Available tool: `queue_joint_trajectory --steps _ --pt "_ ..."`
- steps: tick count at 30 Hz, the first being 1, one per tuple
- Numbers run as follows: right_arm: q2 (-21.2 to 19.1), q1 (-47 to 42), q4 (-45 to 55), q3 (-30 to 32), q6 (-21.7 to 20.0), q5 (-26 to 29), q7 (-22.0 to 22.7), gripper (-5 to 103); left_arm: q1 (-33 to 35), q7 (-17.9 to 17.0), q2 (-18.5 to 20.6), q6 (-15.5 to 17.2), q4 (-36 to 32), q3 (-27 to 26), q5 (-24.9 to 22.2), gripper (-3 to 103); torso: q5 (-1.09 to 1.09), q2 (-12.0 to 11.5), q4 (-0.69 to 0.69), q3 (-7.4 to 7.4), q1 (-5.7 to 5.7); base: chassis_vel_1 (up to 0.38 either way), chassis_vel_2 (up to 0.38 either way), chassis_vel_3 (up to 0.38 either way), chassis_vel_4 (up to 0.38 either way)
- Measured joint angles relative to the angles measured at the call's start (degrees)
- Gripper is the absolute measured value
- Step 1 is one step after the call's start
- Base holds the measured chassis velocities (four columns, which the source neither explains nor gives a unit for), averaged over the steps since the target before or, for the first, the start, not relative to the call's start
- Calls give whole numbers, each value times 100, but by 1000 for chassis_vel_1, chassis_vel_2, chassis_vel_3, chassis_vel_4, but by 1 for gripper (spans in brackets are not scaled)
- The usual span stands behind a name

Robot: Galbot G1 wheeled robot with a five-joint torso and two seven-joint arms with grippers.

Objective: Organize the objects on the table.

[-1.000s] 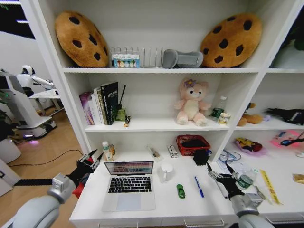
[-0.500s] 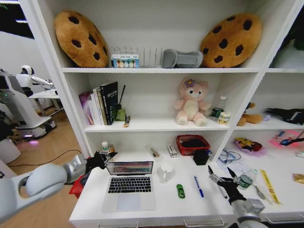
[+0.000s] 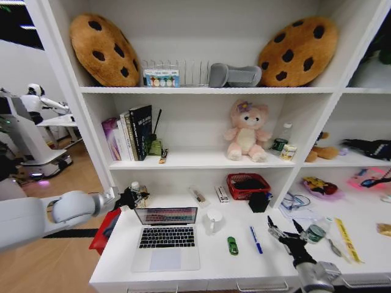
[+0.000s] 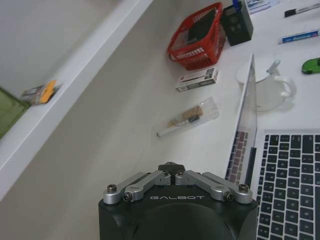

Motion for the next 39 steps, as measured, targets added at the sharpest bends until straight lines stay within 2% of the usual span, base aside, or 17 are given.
queue_joint_trajectory --steps 6,14,16,17,19,20,22,23,26,28,29,30,34,35,37,38,39 --pt "-12 -15 -7 62 23 50 30 100 170 -54 67 74 -99 10 170 0 1 0 -1 0 0 0 0 0 0" --pt "-19 10 -39 57 28 76 57 100 -99 -52 -319 143 -399 392 369 0 2 0 1 -1 0 0 0 0 0" --pt "-15 81 -81 -27 19 56 96 100 -175 -132 -813 181 -792 767 690 0 -1 1 2 -1 -1 0 0 0 0" --pt "-15 81 -81 -27 19 56 96 100 -175 -132 -813 181 -792 767 690 0 -1 1 2 -1 -1 0 0 0 0" --pt "-14 130 -95 -94 -24 43 145 100 -374 -215 -1310 196 -1139 1397 1147 0 1 1 3 -1 -1 0 0 0 0" --pt "-14 130 -95 -94 -24 43 145 100 -374 -215 -1310 196 -1139 1397 1147 0 1 1 3 -1 -1 0 0 0 0" --pt "-18 119 -78 -109 -58 36 179 100 -402 -266 -1898 193 -1342 1973 1766 0 0 1 2 -1 0 0 0 0 0" --pt "-18 119 -78 -109 -58 36 179 100 -402 -266 -1898 193 -1342 1973 1766 0 0 1 2 -1 0 0 0 0 0" --pt "-58 87 -53 -112 -88 5 203 100 -397 -224 -2582 111 -1297 2771 2509 0 -2 1 3 -1 -1 0 0 0 0" --pt "-64 84 -47 -114 -95 -1 207 100 -395 -215 -2690 90 -1264 2902 2630 0 -1 2 2 -2 -1 0 0 0 0" --pt "-82 82 -17 -122 -131 -18 225 100 -392 -195 -2982 21 -1171 3203 2933 0 -1 2 3 -2 -1 0 0 0 0" --pt "-82 82 -17 -122 -131 -18 225 100 -392 -195 -2982 21 -1171 3203 2933 0 -1 2 3 -2 -1 0 0 0 0" --pt "-99 66 48 -136 -183 -48 255 100 -417 -240 -3604 -118 -893 3637 3424 0 0 1 2 -1 -1 0 0 0 0" --pt "-107 41 85 -136 -194 -55 259 100 -419 -350 -3897 -174 -830 3691 3484 11 0 1 2 -1 -1 0 0 0 0" --pt "-114 17 114 -135 -197 -60 259 100 -418 -438 -4131 -235 -811 3676 3495 11 -1 1 2 -2 -1 0 0 0 0" --pt "-123 -25 159 -134 -199 -63 259 100 -424 -619 -4575 -333 -813 3508 3465 22 1 1 1 -1 -1 0 0 0 0" --pt "-123 -25 159 -134 -199 -63 259 100 -424 -619 -4575 -333 -813 3508 3465 22 1 1 1 -1 -1 0 0 0 0"
